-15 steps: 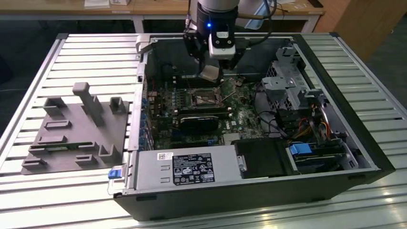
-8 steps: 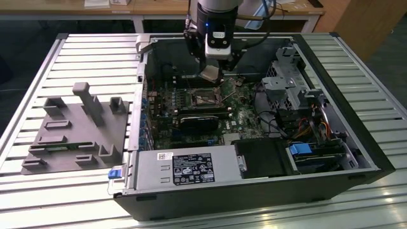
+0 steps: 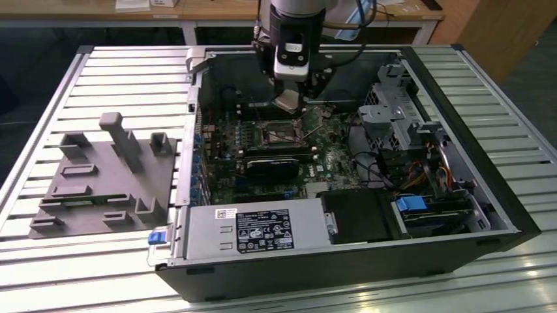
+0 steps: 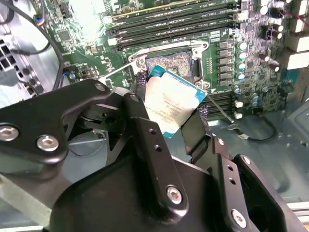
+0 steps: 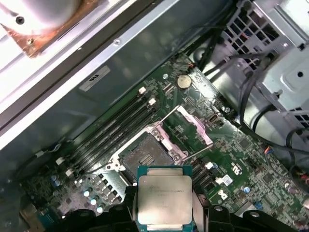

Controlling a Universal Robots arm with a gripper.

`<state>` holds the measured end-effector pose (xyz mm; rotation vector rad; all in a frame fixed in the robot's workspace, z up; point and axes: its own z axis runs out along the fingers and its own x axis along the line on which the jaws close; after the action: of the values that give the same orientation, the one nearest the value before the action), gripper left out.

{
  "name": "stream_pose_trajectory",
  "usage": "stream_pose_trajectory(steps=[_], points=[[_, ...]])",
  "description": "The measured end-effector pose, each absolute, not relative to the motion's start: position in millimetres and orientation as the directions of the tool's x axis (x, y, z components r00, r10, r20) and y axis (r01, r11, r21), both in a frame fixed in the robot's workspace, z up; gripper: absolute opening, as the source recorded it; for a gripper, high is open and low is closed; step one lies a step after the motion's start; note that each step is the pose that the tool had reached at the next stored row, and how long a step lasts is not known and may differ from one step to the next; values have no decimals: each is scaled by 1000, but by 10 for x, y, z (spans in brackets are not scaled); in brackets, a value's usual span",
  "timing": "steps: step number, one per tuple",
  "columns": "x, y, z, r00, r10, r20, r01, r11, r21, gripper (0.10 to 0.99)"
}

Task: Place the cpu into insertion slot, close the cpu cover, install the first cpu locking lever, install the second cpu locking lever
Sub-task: 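Place the cpu into insertion slot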

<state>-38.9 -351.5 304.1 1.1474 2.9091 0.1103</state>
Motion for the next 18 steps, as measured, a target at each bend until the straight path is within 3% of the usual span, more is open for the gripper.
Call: stream_pose_trajectory(steps=[18], points=[[-389, -3515, 3025, -539, 842, 14, 841, 536, 70, 537]])
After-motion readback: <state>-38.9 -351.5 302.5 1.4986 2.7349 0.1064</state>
